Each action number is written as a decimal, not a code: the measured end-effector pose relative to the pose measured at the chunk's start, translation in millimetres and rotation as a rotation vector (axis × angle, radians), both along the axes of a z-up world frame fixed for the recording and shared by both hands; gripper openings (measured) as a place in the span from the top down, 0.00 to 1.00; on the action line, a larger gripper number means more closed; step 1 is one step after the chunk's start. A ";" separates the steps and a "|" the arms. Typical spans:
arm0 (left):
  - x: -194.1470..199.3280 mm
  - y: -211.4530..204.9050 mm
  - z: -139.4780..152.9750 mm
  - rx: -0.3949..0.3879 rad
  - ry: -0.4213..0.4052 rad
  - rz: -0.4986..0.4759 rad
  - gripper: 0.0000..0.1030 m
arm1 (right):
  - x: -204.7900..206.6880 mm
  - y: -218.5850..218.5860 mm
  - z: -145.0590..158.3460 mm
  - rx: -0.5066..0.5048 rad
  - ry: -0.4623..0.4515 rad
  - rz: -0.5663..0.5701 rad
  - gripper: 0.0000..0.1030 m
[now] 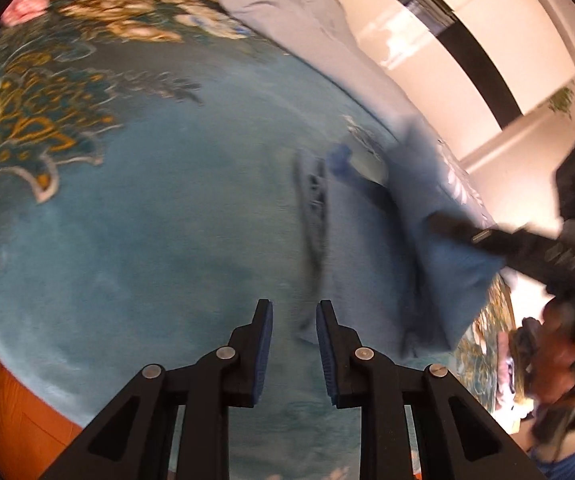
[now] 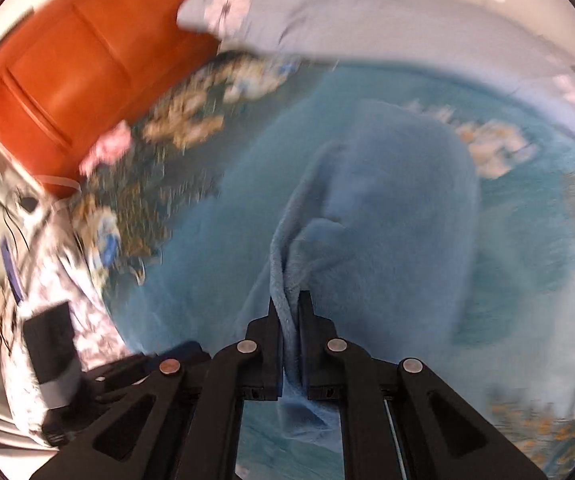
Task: Fold clothes
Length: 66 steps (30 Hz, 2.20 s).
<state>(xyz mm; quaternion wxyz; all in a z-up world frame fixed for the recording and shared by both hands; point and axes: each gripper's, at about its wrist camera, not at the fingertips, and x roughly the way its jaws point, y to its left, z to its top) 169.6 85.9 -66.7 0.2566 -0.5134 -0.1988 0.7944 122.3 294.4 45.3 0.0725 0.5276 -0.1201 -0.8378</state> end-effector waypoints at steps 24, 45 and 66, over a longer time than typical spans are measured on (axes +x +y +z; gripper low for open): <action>-6.6 67.7 11.1 0.153 0.027 -0.070 0.83 | 94.3 103.3 -18.4 -0.192 0.047 -0.158 0.55; -1.1 30.5 -31.9 0.207 -0.050 -0.030 0.79 | 99.9 91.8 -85.8 -0.404 0.032 -0.185 0.55; -43.2 44.2 9.9 0.138 0.086 -0.072 0.42 | 21.9 247.9 -33.7 -0.165 0.021 -0.328 0.88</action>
